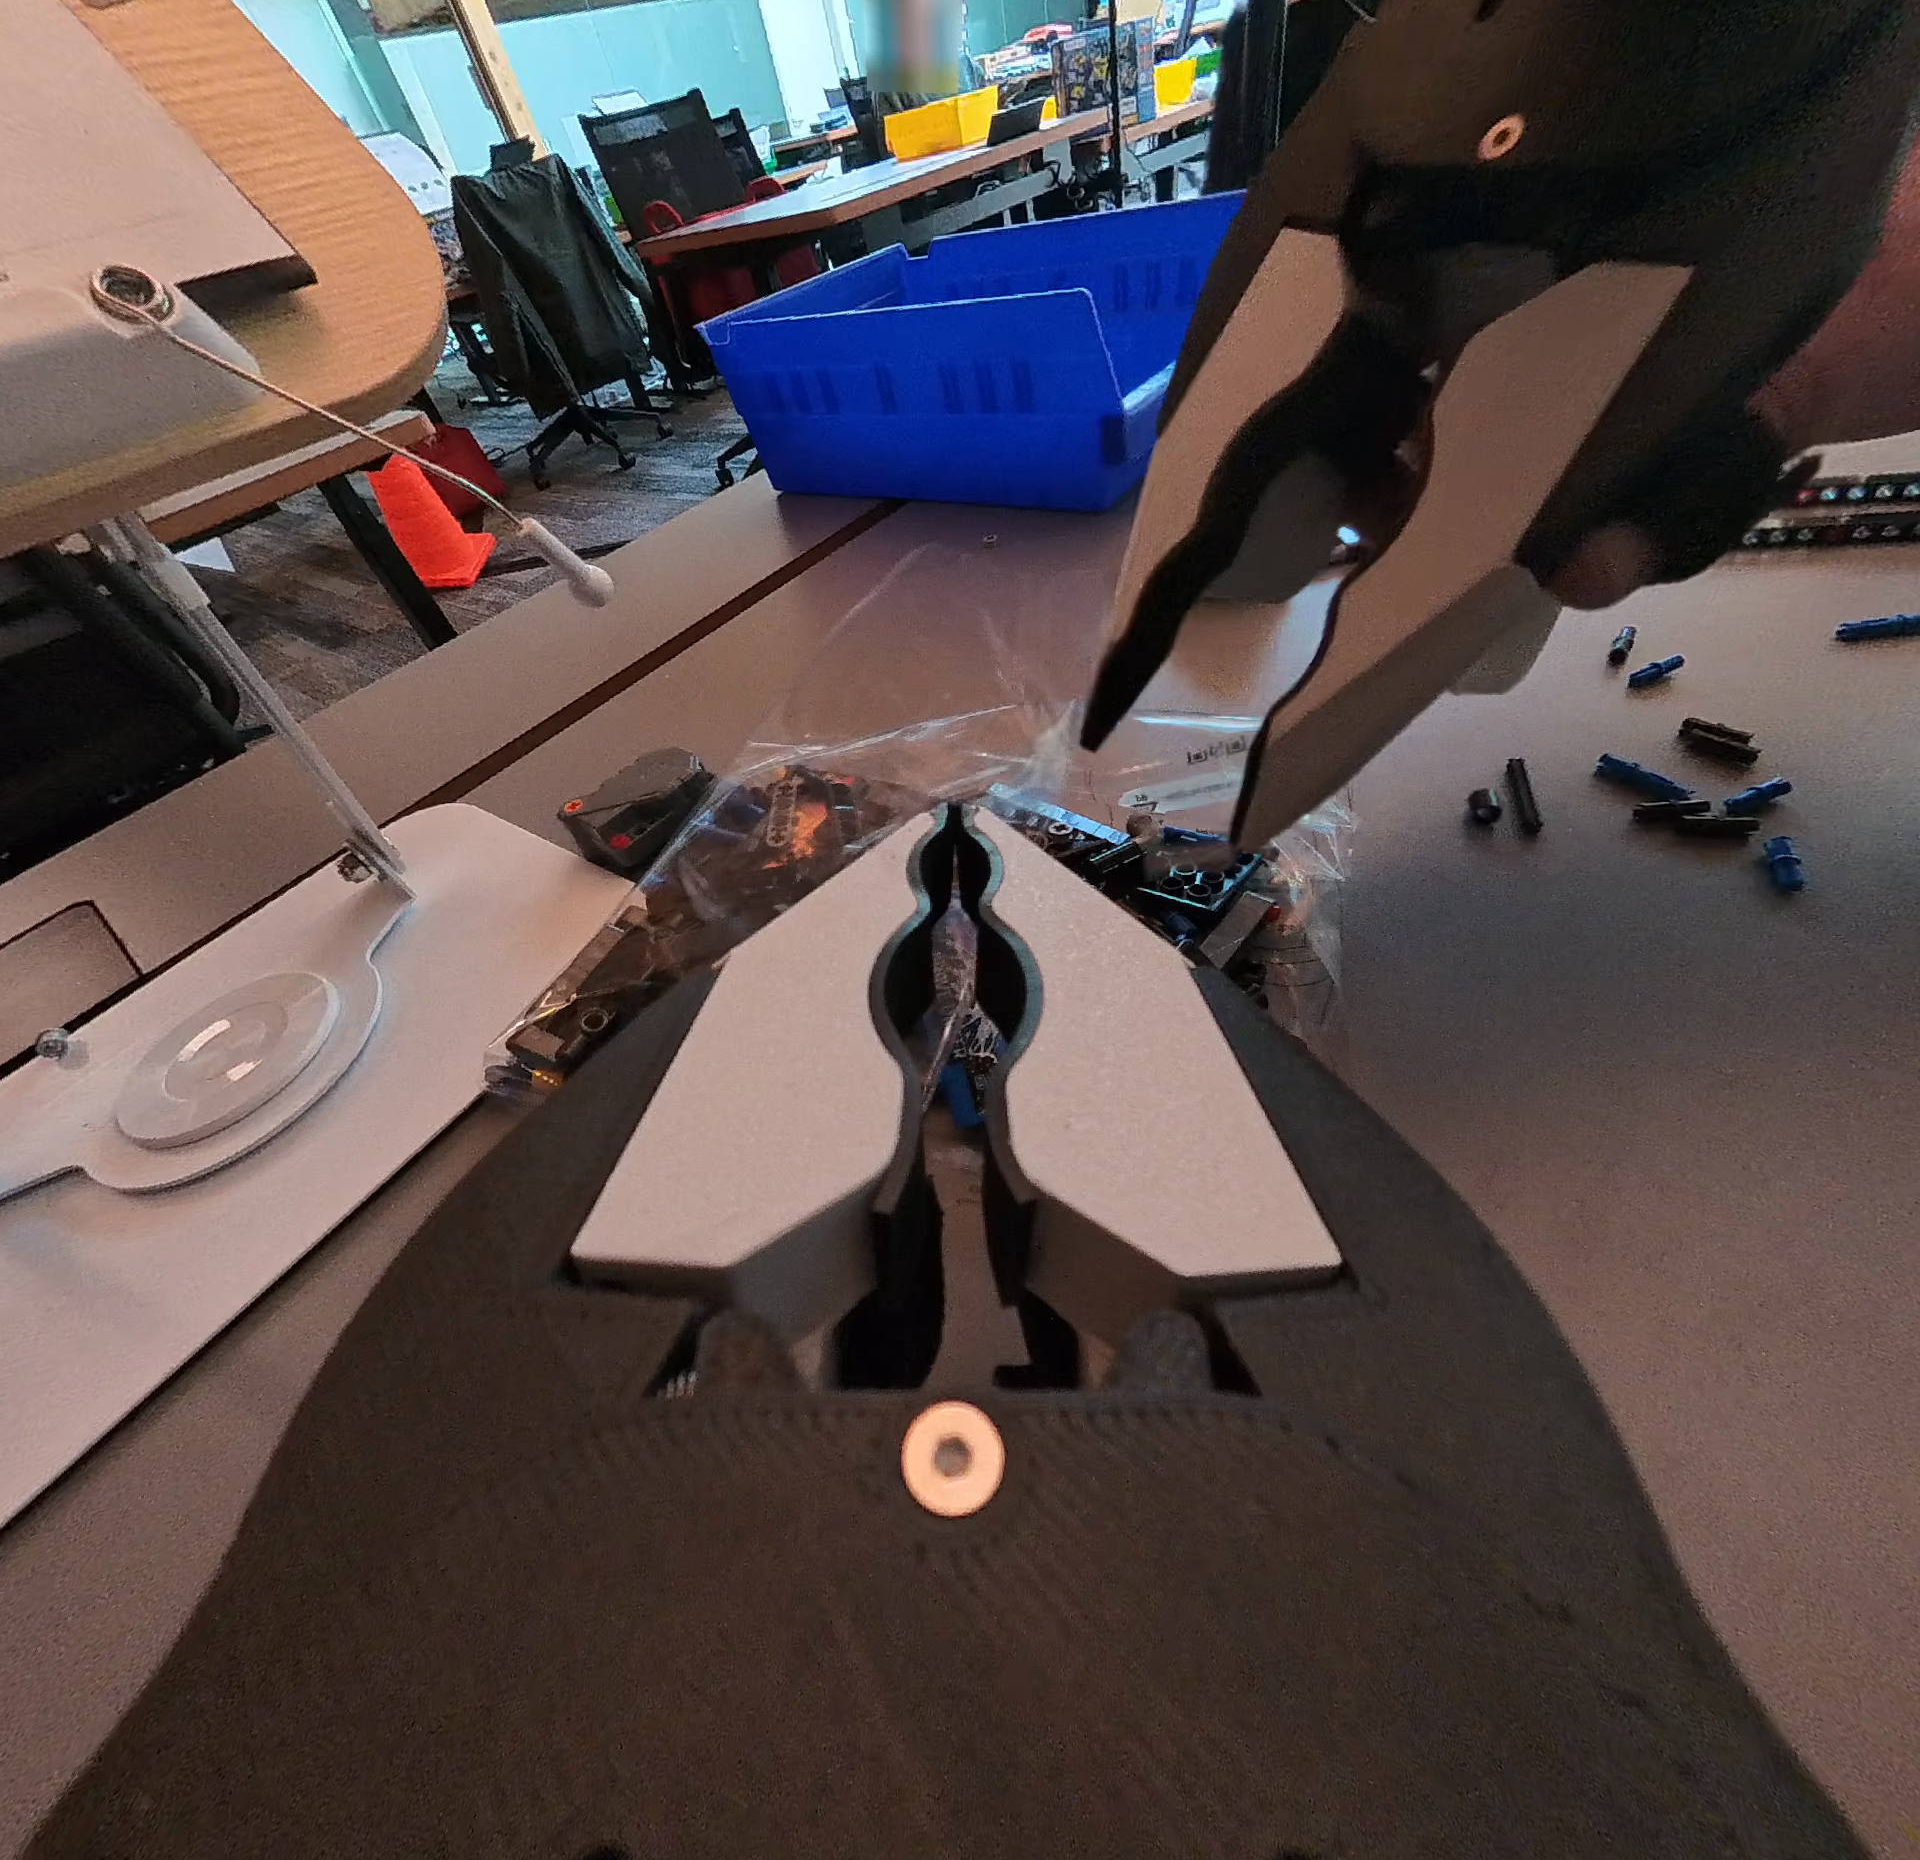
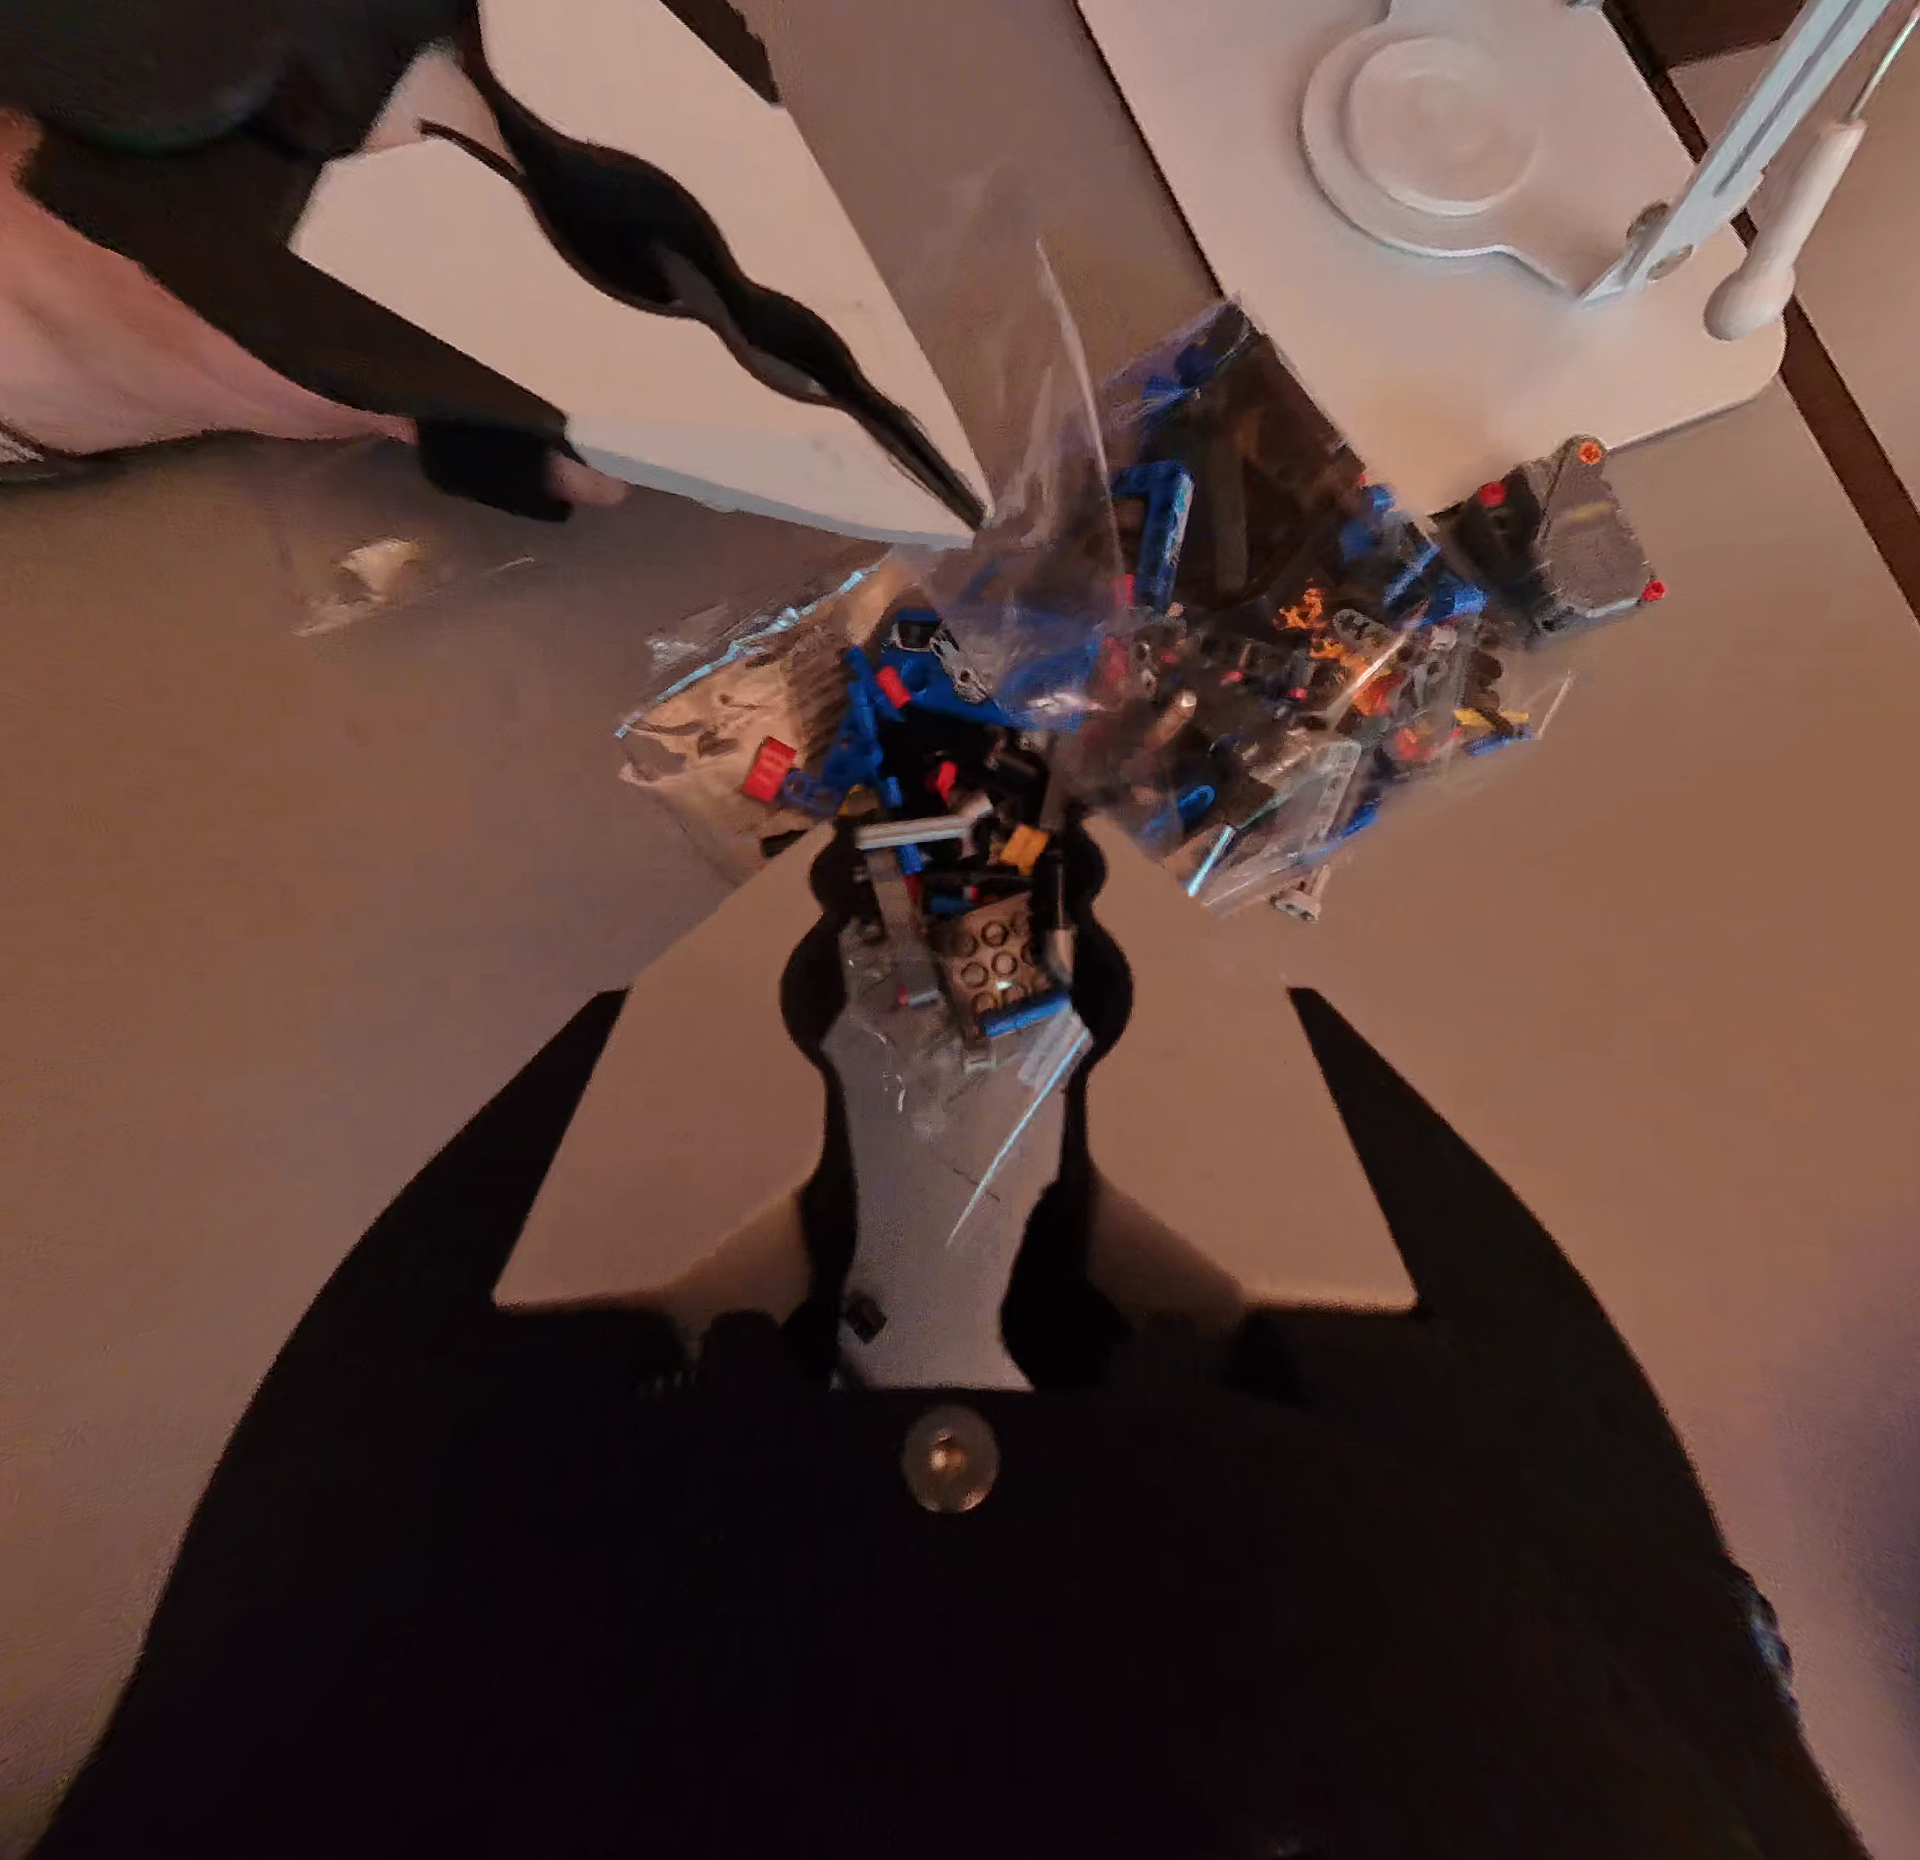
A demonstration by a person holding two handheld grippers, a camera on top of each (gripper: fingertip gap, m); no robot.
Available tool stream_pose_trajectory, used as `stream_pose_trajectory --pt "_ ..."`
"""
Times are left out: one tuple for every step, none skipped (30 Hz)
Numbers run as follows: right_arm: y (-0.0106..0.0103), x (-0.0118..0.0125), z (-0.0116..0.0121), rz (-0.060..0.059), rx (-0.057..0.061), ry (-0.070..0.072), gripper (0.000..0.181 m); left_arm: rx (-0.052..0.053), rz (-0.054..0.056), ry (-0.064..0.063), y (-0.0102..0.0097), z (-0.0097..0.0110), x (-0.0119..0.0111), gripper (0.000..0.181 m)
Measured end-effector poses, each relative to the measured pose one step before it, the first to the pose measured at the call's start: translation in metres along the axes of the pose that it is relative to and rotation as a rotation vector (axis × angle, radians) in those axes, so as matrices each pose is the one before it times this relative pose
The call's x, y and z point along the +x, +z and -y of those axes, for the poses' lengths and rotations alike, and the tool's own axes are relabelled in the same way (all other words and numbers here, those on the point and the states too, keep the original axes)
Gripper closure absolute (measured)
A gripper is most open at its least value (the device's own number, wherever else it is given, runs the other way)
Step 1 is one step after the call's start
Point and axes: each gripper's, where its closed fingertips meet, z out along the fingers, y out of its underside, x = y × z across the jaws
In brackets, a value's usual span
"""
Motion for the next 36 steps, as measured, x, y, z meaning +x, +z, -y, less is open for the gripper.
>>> stream_pose_trajectory --pt "0.00070 0.00203 -0.00222 -0.0146 -0.0176 -0.0028 0.138 -0.0007 -0.0018 0.0004 0.00017 -0.00004 0.00027 0.181" --pt "-0.00319 0.00122 -0.00161 -0.0135 0.0002 -0.0035 0.140 -0.0011 -0.0021 0.0008 0.00027 -0.00016 0.00037 0.181" --pt "-0.00586 0.00082 -0.00141 -0.0108 0.0128 0.0025 0.142 -0.0013 -0.0024 0.0005 0.00023 -0.00009 0.00042 0.181" --pt "-0.00752 0.00099 -0.00276 -0.0078 0.0132 0.0095 0.143 -0.0001 -0.0018 -0.0001 0.00020 0.00004 0.00031 0.181" --pt "-0.00863 0.00169 -0.00479 -0.0082 0.0080 0.0142 0.143 0.0000 -0.0013 0.0003 0.00014 0.00006 0.00033 0.181" --pt "-0.00900 0.00176 -0.00701 -0.0074 0.0005 0.0152 0.145 -0.0004 -0.0004 0.0007 0.00001 -0.00013 0.00012 0.181" --pt "-0.00860 0.00019 -0.00957 0.0000 -0.0097 0.0096 0.147 0.0010 0.0006 -0.0004 -0.00002 0.00013 -0.00004 0.181" --pt "-0.00764 -0.00134 -0.01167 0.0055 -0.0176 0.0019 0.147 0.0006 0.0001 -0.0015 -0.00002 0.00014 -0.00012 0.181" --pt "-0.00585 -0.00248 -0.01308 0.0134 -0.0242 0.0046 0.148 -0.0007 -0.0005 -0.0009 0.00003 -0.00010 0.00001 0.181" --pt "-0.00331 -0.00449 -0.01463 0.0279 -0.0358 0.0108 0.148 0.0002 0.0007 0.0009 -0.00006 0.00003 -0.00003 0.181" --pt "-0.00083 -0.00481 -0.01409 0.0290 -0.0363 0.0040 0.150 0.0004 0.0007 0.0009 -0.00003 0.00008 0.00005 0.181" --pt "0.00168 -0.00216 -0.01007 0.0112 -0.0196 -0.0015 0.151 -0.0024 -0.0001 0.0006 0.00028 -0.00032 0.00009 0.181" --pt "0.00382 -0.00176 -0.00622 0.0125 -0.0107 0.0044 0.153 -0.0009 0.0006 0.0015 0.00010 -0.00016 0.00000 0.181" --pt "0.00527 -0.00220 -0.00341 0.0135 -0.0077 0.0002 0.153 0.0007 0.0011 0.0009 0.00000 0.00013 0.00001 0.181" --pt "0.00598 -0.00126 -0.00141 0.0045 -0.0033 -0.0107 0.154 0.0005 0.0010 0.0012 -0.00023 0.00005 -0.00005 0.181" --pt "0.00592 -0.00162 -0.00144 0.0075 -0.0068 -0.0122 0.156 -0.0001 0.0012 0.0011 -0.00016 -0.00012 -0.00009 0.181" --pt "0.00549 -0.00060 -0.00284 0.0072 -0.0169 -0.0038 0.158 0.0003 0.0023 0.0007 -0.00038 -0.00005 -0.00037 0.181" --pt "0.00431 0.00099 -0.00286 0.0018 -0.0176 0.0024 0.161 0.0008 0.0012 -0.0004 -0.00027 0.00001 -0.00026 0.181" --pt "0.00262 -0.00022 0.00024 0.0116 0.0034 0.0060 0.165 -0.0004 0.0004 -0.0006 -0.00016 -0.00012 -0.00018 0.181" --pt "0.00143 -0.00152 0.00128 0.0188 0.0113 0.0063 0.171 0.0000 -0.0002 -0.0005 -0.00004 -0.00005 -0.00014 0.181" --pt "0.00126 0.00016 -0.00044 0.0070 0.0011 0.0040 0.178 -0.0005 -0.0007 -0.0001 0.00014 -0.00006 -0.00003 0.181" --pt "0.00090 0.00095 -0.00067 0.0009 0.0002 0.0021 0.181 -0.0014 -0.0012 0.0010 0.00023 -0.00022 0.00014 0.181" --pt "-0.00018 0.00064 0.00073 0.0014 0.0088 0.0046 0.181 -0.0013 -0.0014 0.0014 0.00033 -0.00019 0.00012 0.181" --pt "-0.00080 -0.00022 0.00067 0.0055 0.0082 0.0036 0.181 -0.0010 -0.0014 0.0008 0.00014 -0.00009 0.00019 0.181" --pt "-0.00144 -0.00065 0.00080 0.0041 0.0066 -0.0006 0.181 -0.0001 -0.0008 0.0008 -0.00009 -0.00001 0.00017 0.181" --pt "-0.00220 -0.00067 0.00232 0.0000 0.0129 -0.0039 0.181 0.0004 -0.0003 0.0000 0.00000 0.00003 -0.00005 0.181" --pt "-0.00242 -0.00148 0.00407 0.0015 0.0181 -0.0062 0.181 -0.0006 -0.0002 -0.0012 0.00011 -0.00009 -0.00013 0.181" --pt "-0.00210 -0.00303 0.00458 0.0072 0.0153 -0.0122 0.181 0.0005 0.0000 -0.0005 -0.00010 0.00000 -0.00013 0.181" --pt "-0.00136 -0.00299 0.00394 0.0048 0.0075 -0.0135 0.181 0.0007 0.0000 -0.0004 -0.00009 0.00015 -0.00006 0.181" --pt "-0.00057 -0.00357 0.00199 0.0079 -0.0033 -0.0091 0.181 0.0000 0.0003 0.0000 -0.00002 -0.00002 -0.00014 0.181" --pt "0.00033 -0.00277 -0.00065 0.0027 -0.0156 -0.0044 0.170 0.0001 0.0003 0.0002 -0.00009 -0.00001 -0.00003 0.181" --pt "0.00106 -0.00356 -0.00269 0.0096 -0.0230 0.0009 0.160 0.0006 0.0003 -0.0002 -0.00007 0.00004 -0.00009 0.181" --pt "0.00152 -0.00437 -0.00196 0.0158 -0.0144 0.0038 0.158 -0.0001 -0.0005 -0.0005 -0.00003 -0.00004 0.00001 0.181" --pt "0.00221 -0.00541 -0.00035 0.0189 -0.0030 0.0014 0.157 -0.0016 -0.0010 -0.0005 0.00016 -0.00019 0.00000 0.181" --pt "0.00280 -0.00458 0.00045 0.0110 0.0019 -0.0038 0.157 -0.0010 -0.0008 0.0002 0.00012 -0.00011 0.00005 0.181" --pt "0.00352 -0.00259 0.00025 0.0000 0.0003 -0.0025 0.158 -0.0007 -0.0003 0.0013 0.00011 -0.00013 0.00014 0.181"
